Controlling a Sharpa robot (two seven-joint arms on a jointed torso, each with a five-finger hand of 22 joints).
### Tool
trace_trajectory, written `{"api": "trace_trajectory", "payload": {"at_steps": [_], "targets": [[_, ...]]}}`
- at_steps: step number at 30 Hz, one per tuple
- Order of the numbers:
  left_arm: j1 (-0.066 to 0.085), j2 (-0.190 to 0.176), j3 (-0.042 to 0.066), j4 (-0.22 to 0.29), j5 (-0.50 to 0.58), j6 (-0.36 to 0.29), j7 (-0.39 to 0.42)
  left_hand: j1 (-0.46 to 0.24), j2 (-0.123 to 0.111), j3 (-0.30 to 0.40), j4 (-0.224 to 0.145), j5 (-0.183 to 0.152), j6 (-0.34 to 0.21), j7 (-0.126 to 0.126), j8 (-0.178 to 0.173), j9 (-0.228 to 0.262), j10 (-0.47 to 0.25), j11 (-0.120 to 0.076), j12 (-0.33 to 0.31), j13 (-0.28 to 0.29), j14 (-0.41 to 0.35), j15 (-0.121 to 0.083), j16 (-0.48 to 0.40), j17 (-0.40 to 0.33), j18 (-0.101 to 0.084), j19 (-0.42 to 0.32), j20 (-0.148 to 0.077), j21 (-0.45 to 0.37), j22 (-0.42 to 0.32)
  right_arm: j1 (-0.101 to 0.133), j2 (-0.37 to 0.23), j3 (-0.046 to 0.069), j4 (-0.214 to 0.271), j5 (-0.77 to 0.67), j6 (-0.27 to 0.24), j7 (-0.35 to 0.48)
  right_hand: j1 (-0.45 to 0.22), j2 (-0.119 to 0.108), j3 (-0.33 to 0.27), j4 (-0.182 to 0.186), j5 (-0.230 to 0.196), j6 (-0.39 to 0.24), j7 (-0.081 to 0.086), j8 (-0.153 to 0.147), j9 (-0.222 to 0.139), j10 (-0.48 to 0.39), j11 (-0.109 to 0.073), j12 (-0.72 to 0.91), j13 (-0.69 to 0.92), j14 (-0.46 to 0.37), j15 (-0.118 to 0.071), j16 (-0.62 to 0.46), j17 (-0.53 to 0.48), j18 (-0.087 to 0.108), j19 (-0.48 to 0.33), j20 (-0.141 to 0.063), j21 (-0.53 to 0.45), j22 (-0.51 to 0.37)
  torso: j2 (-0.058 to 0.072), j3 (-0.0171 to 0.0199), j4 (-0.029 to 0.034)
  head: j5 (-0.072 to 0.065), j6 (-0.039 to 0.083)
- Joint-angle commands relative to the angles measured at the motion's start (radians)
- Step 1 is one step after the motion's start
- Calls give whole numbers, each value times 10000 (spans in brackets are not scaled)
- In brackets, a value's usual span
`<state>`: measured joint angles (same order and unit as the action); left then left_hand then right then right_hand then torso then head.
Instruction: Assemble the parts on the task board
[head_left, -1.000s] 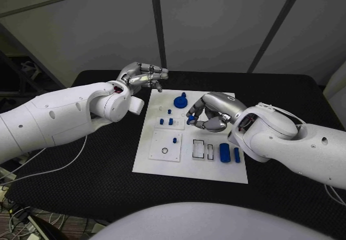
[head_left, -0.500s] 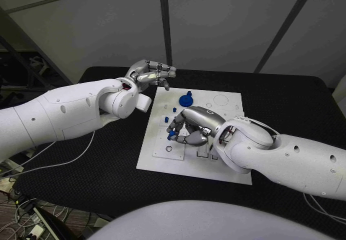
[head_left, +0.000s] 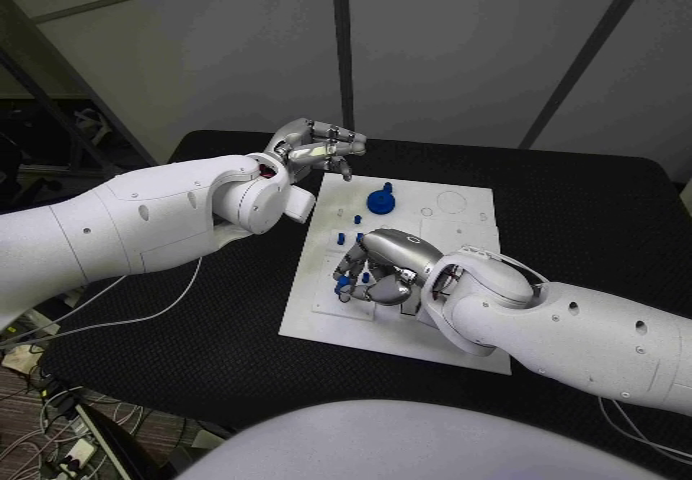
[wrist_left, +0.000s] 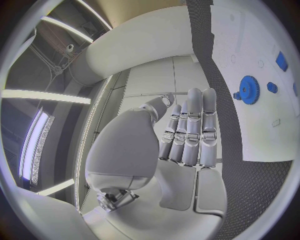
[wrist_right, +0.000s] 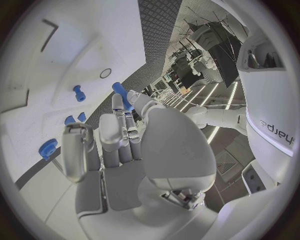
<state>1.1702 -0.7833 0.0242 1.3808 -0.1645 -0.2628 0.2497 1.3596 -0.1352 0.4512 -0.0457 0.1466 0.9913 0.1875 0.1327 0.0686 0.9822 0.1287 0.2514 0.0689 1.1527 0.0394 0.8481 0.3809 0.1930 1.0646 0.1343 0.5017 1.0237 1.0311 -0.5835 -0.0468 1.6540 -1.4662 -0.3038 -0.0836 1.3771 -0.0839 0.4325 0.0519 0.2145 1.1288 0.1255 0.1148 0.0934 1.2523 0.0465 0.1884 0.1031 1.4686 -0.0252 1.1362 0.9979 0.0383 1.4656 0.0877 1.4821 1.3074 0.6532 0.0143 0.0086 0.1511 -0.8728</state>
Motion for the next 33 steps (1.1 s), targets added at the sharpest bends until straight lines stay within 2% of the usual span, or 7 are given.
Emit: {"api": "trace_trajectory", "payload": {"at_steps": [1, 20, 33], "targets": [[10, 11, 8, 0, 21, 120, 34, 54, 82, -84, -3, -24, -30, 8, 23, -4, -50, -5, 41, -11, -28, 11, -43, -11, -105, -28, 20, -43, -15, -5, 45, -2, -83, -202, 324, 38, 98, -4, 4, -51, 69, 119, -40, 31, 99, 4, 25, -28, 12, 201, -40, 36, -3, -64, 186, -73, 33, 1538, 1, -4, 0, 29, 2], [10, -12, 9, 14, 21, 113, 38, 54, 94, -96, -3, -24, -38, 12, 25, -4, -69, -1, 51, -10, -27, 15, -45, -22, -106, -26, 21, -47, -20, -45, 95, -10, -243, -572, 829, -249, 105, -4, 0, -60, 75, 116, -35, 28, 101, 1, 29, -35, 15, 201, -37, 43, 2, -67, 192, -71, 40, 1546, -3, -1, -8, 110, 2], [10, -21, 9, 12, 21, 112, 35, 54, 94, -96, -3, -24, -38, 12, 25, -4, -69, -1, 51, -10, -27, 15, -45, -22, -106, -26, 21, -47, -20, -47, 61, -10, -289, -695, 991, -375, 105, -4, 0, -60, 75, 116, -35, 28, 101, 1, 29, -35, 15, 201, -37, 43, 2, -67, 192, -71, 40, 1546, -2, -2, -5, 77, 2]]}}
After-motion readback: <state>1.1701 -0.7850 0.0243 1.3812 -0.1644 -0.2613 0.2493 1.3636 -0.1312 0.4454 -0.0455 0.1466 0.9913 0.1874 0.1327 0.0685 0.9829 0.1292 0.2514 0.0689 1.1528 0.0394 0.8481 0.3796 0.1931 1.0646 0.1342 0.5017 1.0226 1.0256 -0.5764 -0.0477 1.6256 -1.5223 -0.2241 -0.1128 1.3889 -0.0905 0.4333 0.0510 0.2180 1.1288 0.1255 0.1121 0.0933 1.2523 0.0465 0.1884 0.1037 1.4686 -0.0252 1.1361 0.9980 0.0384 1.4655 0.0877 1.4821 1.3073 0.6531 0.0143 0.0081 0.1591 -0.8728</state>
